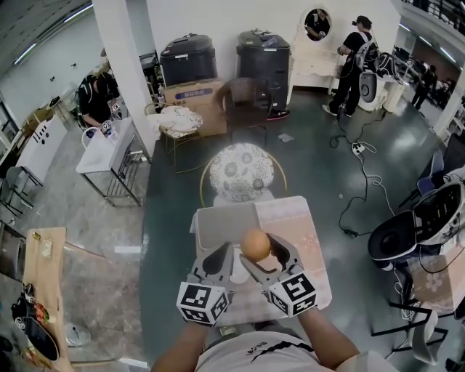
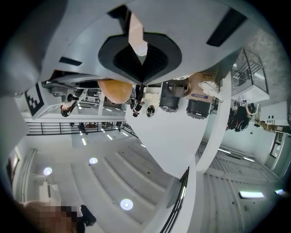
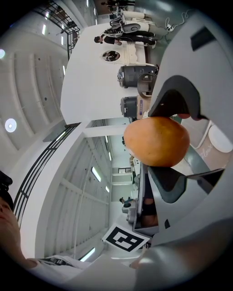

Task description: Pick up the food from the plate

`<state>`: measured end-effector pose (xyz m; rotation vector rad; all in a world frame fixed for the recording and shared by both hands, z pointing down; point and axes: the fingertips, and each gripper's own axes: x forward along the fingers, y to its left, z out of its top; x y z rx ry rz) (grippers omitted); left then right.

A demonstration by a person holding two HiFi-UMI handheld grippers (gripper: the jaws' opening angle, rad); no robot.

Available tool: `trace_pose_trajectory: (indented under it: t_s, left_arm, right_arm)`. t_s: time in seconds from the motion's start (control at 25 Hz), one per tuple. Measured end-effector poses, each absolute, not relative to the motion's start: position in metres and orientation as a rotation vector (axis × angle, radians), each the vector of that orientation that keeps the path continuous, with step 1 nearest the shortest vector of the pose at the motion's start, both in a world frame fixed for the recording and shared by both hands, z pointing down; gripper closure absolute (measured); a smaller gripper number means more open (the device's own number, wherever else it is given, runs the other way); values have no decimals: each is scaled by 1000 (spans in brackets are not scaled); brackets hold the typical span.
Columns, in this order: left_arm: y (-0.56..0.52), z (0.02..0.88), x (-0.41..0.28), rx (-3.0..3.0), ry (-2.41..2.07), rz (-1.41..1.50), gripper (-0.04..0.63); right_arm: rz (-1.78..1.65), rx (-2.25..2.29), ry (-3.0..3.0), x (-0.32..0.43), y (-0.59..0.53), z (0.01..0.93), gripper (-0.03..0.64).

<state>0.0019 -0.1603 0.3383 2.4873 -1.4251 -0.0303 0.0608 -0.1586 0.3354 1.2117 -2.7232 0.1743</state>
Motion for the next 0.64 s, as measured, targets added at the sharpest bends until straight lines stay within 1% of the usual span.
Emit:
trace_pose_trajectory:
  t_s: [0.64]
  left_arm:
    - [-167,334,4,2488,-1460,-28,589]
  right_arm:
    - [162,1199,-2735,62,-166,333,293]
